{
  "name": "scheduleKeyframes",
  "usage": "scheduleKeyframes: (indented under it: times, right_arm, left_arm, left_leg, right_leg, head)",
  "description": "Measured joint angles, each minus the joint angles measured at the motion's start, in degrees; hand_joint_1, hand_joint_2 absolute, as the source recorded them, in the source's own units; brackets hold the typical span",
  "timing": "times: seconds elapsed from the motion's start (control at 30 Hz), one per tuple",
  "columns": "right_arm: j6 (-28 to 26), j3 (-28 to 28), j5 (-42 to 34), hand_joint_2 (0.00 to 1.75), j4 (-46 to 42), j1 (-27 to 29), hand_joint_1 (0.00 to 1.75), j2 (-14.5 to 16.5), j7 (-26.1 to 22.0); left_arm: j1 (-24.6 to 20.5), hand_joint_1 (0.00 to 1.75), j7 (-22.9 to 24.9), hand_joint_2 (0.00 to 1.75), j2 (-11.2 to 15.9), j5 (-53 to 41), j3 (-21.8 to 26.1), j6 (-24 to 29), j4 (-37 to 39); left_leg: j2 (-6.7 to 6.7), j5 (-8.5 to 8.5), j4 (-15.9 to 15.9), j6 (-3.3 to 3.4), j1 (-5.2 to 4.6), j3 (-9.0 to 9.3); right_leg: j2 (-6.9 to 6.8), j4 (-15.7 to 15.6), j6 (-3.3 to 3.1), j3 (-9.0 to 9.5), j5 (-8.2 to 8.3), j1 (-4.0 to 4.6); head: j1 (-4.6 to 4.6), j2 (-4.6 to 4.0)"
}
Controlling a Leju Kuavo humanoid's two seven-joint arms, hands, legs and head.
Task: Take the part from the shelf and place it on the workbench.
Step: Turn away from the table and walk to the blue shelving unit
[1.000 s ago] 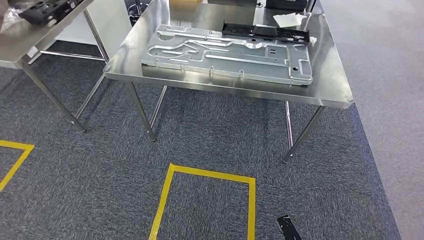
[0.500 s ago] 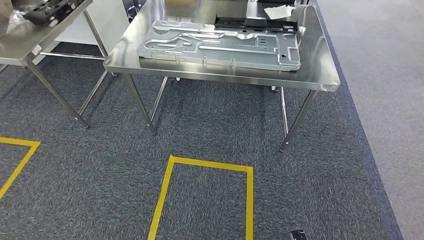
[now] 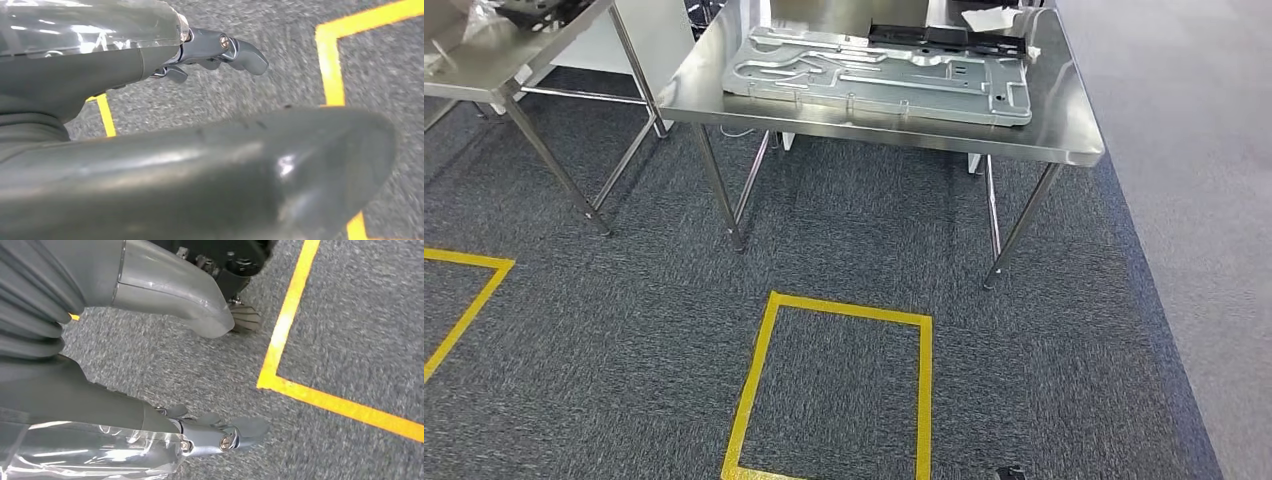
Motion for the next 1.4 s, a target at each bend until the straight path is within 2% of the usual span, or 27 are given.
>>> scheduleKeyframes:
  times: [0.03, 0.07, 0.1, 0.13, 0.23, 0.27, 0.3, 0.4, 0.57, 0.67, 0.77, 0.87, 0.93, 1.0, 1.03, 1.07, 1.1, 1.13, 1.17, 1.23, 1.27, 1.37, 1.4]
  right_arm:
    - [0.3, 0.0, 0.3, 0.00, 0.0, 0.0, 0.00, 0.1, -0.1]
    - [0.5, 0.0, 0.4, 0.00, 0.0, 0.0, 0.00, 0.1, -0.1]
    - [0.9, 0.0, 0.7, 0.00, 0.0, 0.0, 0.00, 0.1, -0.2]
    - [1.2, 0.0, 0.9, 0.00, 0.0, 0.0, 0.00, 0.2, -0.3]
    - [1.8, 0.0, 1.6, 0.00, 0.0, -0.1, 0.00, 0.6, -1.5]
    - [1.9, 0.0, 1.8, 0.00, 0.0, -0.3, 0.00, 0.7, -2.0]
    - [1.9, 0.0, 2.0, 0.00, 0.0, -0.3, 0.00, 0.8, -2.3]
    - [1.7, 0.0, 2.9, 0.00, 0.0, -0.4, 0.00, 1.3, -3.4]
    - [0.4, 0.0, 3.9, 0.00, 0.0, -0.8, 0.00, 1.9, -4.1]
    - [-0.1, 0.0, 3.8, 0.00, 0.0, -0.9, 0.00, 2.4, -3.6]
    - [-0.1, -0.1, 3.1, 0.00, 0.0, -0.9, 0.00, 2.7, -3.0]
    - [0.0, -0.2, 2.7, 0.00, 0.0, -0.9, 0.00, 2.8, -2.9]
    - [0.3, -0.3, 2.7, 0.00, 0.0, -0.7, 0.00, 2.7, -2.9]
    - [0.7, -0.6, 2.7, 0.00, 0.0, -0.5, 0.00, 2.7, -3.0]
    - [0.9, -0.6, 2.8, 0.00, 0.1, -0.3, 0.00, 2.7, -3.0]
    - [1.2, -0.7, 2.8, 0.00, 0.1, -0.1, 0.00, 2.7, -3.0]
    - [1.4, -0.8, 2.7, 0.00, 0.1, 0.1, 0.00, 2.6, -2.9]
    - [1.7, -0.9, 2.7, 0.00, 0.2, 0.2, 0.00, 2.6, -2.9]
    - [1.9, -1.0, 2.6, 0.00, 0.2, 0.2, 0.00, 2.5, -2.9]
    - [2.3, -1.2, 2.4, 0.00, 0.2, 0.2, 0.00, 2.3, -2.9]
    - [2.4, -1.4, 2.3, 0.00, 0.2, 0.2, 0.00, 2.3, -2.9]
    - [2.7, -1.9, 2.0, 0.00, 0.2, 0.5, 0.00, 2.3, -2.8]
    - [2.8, -2.0, 1.9, 0.00, 0.3, 0.6, 0.00, 2.3, -2.8]
  left_arm:
    - [0.0, 0.00, 0.2, 0.00, -0.1, 0.1, 0.0, 0.4, 0.0]
    - [0.1, 0.00, 0.3, 0.00, -0.1, 0.1, 0.0, 0.7, 0.0]
    - [0.1, 0.00, 0.4, 0.00, -0.1, 0.1, 0.0, 1.1, 0.0]
    - [0.2, 0.00, 0.5, 0.00, -0.2, 0.1, 0.0, 1.4, 0.0]
    - [0.1, 0.00, 0.8, 0.00, -0.4, 0.3, 0.1, 2.0, 0.0]
    - [0.0, 0.00, 0.9, 0.00, -0.5, 0.3, 0.2, 2.2, 0.0]
    - [-0.1, 0.00, 1.0, 0.00, -0.6, 0.3, 0.3, 2.2, 0.0]
    - [-0.3, 0.00, 1.5, 0.00, -0.6, 0.1, 0.3, 2.5, 0.0]
    - [-0.3, 0.00, 2.1, 0.00, -0.7, -0.1, 0.6, 3.1, 0.0]
    - [-0.3, 0.00, 2.3, 0.00, -0.7, -0.4, 0.8, 3.2, 0.0]
    - [-0.4, 0.00, 2.4, 0.00, -0.7, -0.7, 0.8, 2.9, 0.0]
    - [-0.4, 0.00, 2.3, 0.00, -0.7, -0.8, 0.8, 2.6, 0.0]
    - [-0.4, 0.00, 2.0, 0.00, -0.8, -0.8, 0.8, 2.4, 0.0]
    - [-0.4, 0.00, 1.6, 0.00, -0.8, -0.8, 0.8, 2.2, 0.0]
    - [-0.3, 0.00, 1.5, 0.00, -0.8, -0.8, 0.8, 2.1, 0.0]
    - [-0.1, 0.00, 1.5, 0.00, -0.8, -0.8, 0.8, 2.1, 0.0]
    - [0.0, 0.00, 1.4, 0.00, -0.8, -0.8, 0.8, 2.1, 0.0]
    - [0.0, 0.00, 1.4, 0.00, -0.8, -0.8, 0.8, 2.1, 0.0]
    - [0.0, 0.00, 1.4, 0.00, -0.8, -0.9, 0.8, 2.1, 0.0]
    - [0.0, 0.00, 1.5, 0.00, -0.8, -1.2, 0.8, 2.0, 0.0]
    - [0.0, 0.00, 1.5, 0.00, -0.8, -1.4, 0.8, 1.9, 0.0]
    - [0.0, 0.00, 1.8, 0.00, -0.7, -1.8, 0.8, 1.9, 0.0]
    - [0.0, 0.00, 1.9, 0.00, -0.7, -1.8, 0.8, 1.9, 0.0]
  left_leg:
    - [0.02, 0.35, 0.1, 0.15, -0.13, -0.63]
    - [0.03, 0.65, 0.3, 0.19, -0.25, -1.21]
    - [0.02, 0.88, 0.5, 0.18, -0.34, -1.68]
    - [-0.01, 1.04, 0.7, 0.14, -0.41, -2.02]
    - [-0.04, 1.20, 1.4, -0.15, -0.59, -2.59]
    - [-0.02, 1.23, 1.6, -0.35, -0.67, -2.81]
    - [-0.02, 1.22, 1.8, -0.38, -0.81, -3.04]
    - [-0.01, 1.23, 2.1, -0.44, -0.79, -3.43]
    - [-0.04, 1.55, 1.9, -0.99, -0.61, -3.62]
    - [-0.06, 1.60, 2.0, -0.98, -0.65, -3.80]
    - [-0.06, 1.66, 2.2, -0.86, -0.71, -3.96]
    - [-0.01, 2.27, 1.5, -0.41, -0.50, -3.84]
    - [0.15, 3.06, 0.5, 0.00, -0.05, -3.65]
    - [0.29, 3.40, 0.2, 0.19, 0.08, -3.89]
    - [0.35, 3.41, 0.3, 0.18, 0.07, -4.07]
    - [0.41, 3.38, 0.5, 0.14, 0.07, -4.20]
    - [0.46, 3.31, 0.7, 0.04, 0.08, -4.29]
    - [0.49, 3.18, 0.9, -0.13, 0.11, -4.33]
    - [0.52, 2.99, 1.2, -0.37, 0.13, -4.36]
    - [0.61, 2.53, 1.9, -1.00, -0.10, -4.58]
    - [0.69, 2.36, 2.2, -1.31, -0.22, -4.71]
    - [0.95, 2.07, 2.6, -2.23, -0.18, -4.91]
    - [0.78, 1.43, 3.3, -2.58, -0.08, -5.19]
  right_leg:
    - [0.04, 4.1, 0.15, -1.48, -2.30, 0.00]
    - [0.07, 7.2, 0.24, -2.39, -3.69, 0.00]
    - [0.10, 8.3, 0.22, -2.31, -4.00, 0.02]
    - [0.11, 7.0, 0.08, -0.90, -3.20, 0.06]
    - [0.14, -4.8, -1.05, 6.69, 0.53, 0.48]
    - [0.14, -7.3, -1.41, 8.03, 0.92, 0.65]
    - [0.14, -8.4, -1.58, 8.45, 0.85, 0.70]
    - [0.16, -8.7, -1.59, 8.31, 1.05, 0.84]
    - [0.13, -8.7, -2.03, 8.08, 1.22, 1.01]
    - [0.10, -8.7, -2.07, 8.01, 1.36, 0.96]
    - [0.06, -8.7, -1.90, 7.99, 1.50, 0.91]
    - [0.08, -8.8, -1.39, 8.01, 1.58, 0.94]
    - [0.26, -6.0, -1.01, 6.72, -0.51, 0.96]
    - [0.39, 1.2, -0.61, 3.31, -4.50, 0.72]
    - [0.41, 4.8, -0.39, 1.60, -5.93, 0.57]
    - [0.40, 7.0, -0.20, 0.58, -6.36, 0.42]
    - [0.38, 6.9, -0.05, 0.68, -5.57, 0.27]
    - [0.30, 4.6, 0.05, 1.85, -3.84, 0.13]
    - [0.01, 0.6, 0.10, 3.83, -1.68, 0.00]
    - [-0.58, -6.1, -0.36, 7.01, 0.66, 0.10]
    - [-0.74, -7.6, -0.77, 7.65, 0.92, 0.20]
    - [-0.30, -8.0, -2.11, 7.42, 0.96, 0.37]
    - [-0.16, -8.1, -2.50, 7.37, 1.09, 0.33]
  head:
    - [-0.01, 0.00]
    - [-0.01, -0.01]
    - [-0.01, -0.01]
    - [-0.01, 0.00]
    - [-0.01, 0.00]
    - [-0.01, 0.00]
    - [-0.01, 0.00]
    - [-0.01, 0.00]
    - [-0.01, 0.00]
    - [-0.01, 0.00]
    - [-0.01, -0.01]
    - [-0.01, 0.00]
    - [0.01, 0.00]
    - [0.02, 0.00]
    - [0.02, 0.00]
    - [0.02, 0.01]
    - [0.02, 0.01]
    - [0.02, 0.01]
    - [0.02, 0.00]
    - [0.01, -0.01]
    - [0.01, -0.01]
    - [0.01, 0.00]
    - [0.01, 0.00]
